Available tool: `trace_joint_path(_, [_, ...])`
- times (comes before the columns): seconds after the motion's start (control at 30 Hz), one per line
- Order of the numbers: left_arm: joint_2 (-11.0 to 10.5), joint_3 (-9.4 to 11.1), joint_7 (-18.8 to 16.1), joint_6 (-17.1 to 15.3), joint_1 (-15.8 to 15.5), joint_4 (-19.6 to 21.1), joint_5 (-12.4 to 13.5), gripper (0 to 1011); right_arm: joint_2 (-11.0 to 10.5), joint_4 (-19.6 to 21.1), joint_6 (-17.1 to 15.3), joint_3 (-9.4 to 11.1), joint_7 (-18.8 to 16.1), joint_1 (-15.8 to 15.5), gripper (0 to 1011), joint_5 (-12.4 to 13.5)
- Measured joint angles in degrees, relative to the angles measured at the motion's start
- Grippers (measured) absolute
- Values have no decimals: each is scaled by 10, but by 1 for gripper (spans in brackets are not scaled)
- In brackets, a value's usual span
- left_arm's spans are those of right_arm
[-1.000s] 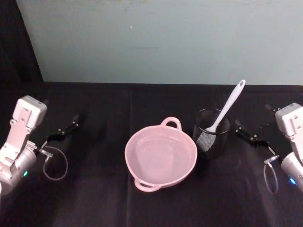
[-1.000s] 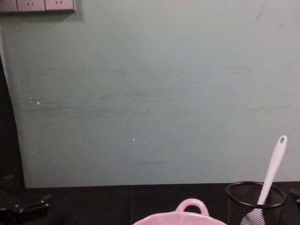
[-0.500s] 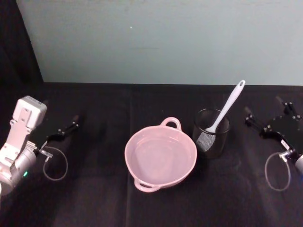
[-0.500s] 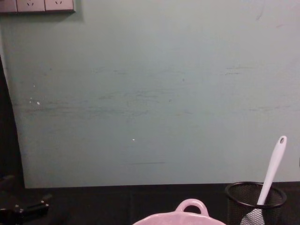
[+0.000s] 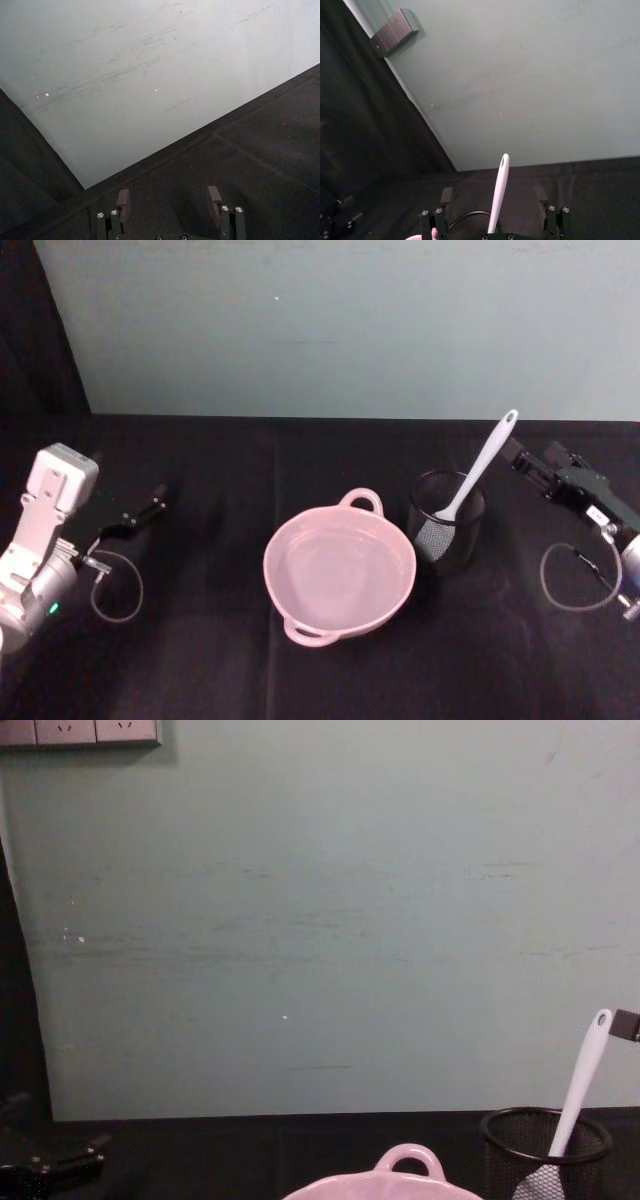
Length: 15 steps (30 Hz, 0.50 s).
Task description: Use the one hand to pick up the spoon and stir the clear water in the bowl.
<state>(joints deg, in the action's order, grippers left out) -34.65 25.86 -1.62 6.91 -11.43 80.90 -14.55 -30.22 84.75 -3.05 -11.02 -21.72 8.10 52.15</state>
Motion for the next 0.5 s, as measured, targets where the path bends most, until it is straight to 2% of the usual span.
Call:
trace_joint_path(0.03, [0,0,0,0,0,0,0,1005,1,-6,-18,-2,0,8,1002,11])
trace_joint_path(0.07, [0,0,0,0,0,0,0,1005,1,-6,-18,-2,0,8,1002,11])
trace_joint_path(0.17, [0,0,0,0,0,0,0,1005,2,-23,-52,-11,2,29,1002,32])
trace_joint_path(0.2, [0,0,0,0,0,0,0,1005,2,-23,-52,-11,2,29,1002,32])
trace_joint_path(0.27, [0,0,0,0,0,0,0,1005,3,-41,-71,-17,4,47,1002,44])
trace_joint_path(0.5, [0,0,0,0,0,0,0,1005,10,-81,-84,-33,-8,87,1002,60])
